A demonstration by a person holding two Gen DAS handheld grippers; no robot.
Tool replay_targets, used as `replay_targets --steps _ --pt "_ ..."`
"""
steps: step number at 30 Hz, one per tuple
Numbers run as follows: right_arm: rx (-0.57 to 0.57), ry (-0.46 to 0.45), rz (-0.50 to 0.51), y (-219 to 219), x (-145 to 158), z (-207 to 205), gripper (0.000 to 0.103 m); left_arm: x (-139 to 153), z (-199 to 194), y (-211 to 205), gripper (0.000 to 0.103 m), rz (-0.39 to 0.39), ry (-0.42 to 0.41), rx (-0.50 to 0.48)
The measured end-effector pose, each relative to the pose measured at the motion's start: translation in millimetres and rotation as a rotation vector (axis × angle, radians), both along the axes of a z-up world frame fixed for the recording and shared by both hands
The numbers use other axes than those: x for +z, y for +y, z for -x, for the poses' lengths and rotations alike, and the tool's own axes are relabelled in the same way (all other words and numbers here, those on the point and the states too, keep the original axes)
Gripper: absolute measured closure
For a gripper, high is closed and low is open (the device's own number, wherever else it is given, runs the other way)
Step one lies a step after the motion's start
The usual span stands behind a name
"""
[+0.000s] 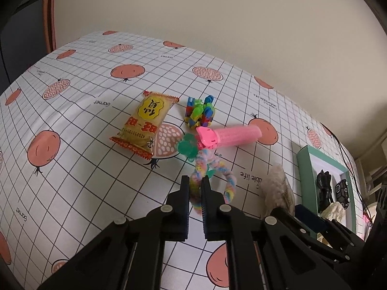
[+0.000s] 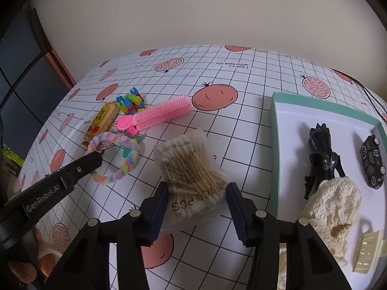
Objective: Organize objects
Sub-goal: 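Grasp the rainbow ring with the left gripper while the right gripper grasps the cotton swab bag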
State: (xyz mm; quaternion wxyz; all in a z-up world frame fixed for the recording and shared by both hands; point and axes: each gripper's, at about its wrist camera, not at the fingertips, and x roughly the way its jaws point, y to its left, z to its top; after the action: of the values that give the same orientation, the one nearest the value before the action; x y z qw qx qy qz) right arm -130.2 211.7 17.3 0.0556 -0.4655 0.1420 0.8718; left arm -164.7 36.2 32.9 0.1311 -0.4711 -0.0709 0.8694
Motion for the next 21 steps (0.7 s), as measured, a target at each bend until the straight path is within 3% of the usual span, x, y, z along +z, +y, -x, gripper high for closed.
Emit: replay_targets --steps 5,12,13,21 --pt "0.01 0.002 -0.004 -2 3 -3 0.058 6 -3 -2 0.095 -0.005 0.016 0.001" --pt "0.026 0.032 -0.002 -3 14 -7 0.078 12 -5 -3 0.095 -0.017 0.033 -0.001" --pt "0.032 0.034 0.004 -4 14 -8 0.086 13 -6 -3 0.095 -0.017 0.035 -0.001" --pt "0.042 0.042 -0.018 -7 22 -11 0.092 18 -10 -3 0.095 -0.017 0.047 -0.003"
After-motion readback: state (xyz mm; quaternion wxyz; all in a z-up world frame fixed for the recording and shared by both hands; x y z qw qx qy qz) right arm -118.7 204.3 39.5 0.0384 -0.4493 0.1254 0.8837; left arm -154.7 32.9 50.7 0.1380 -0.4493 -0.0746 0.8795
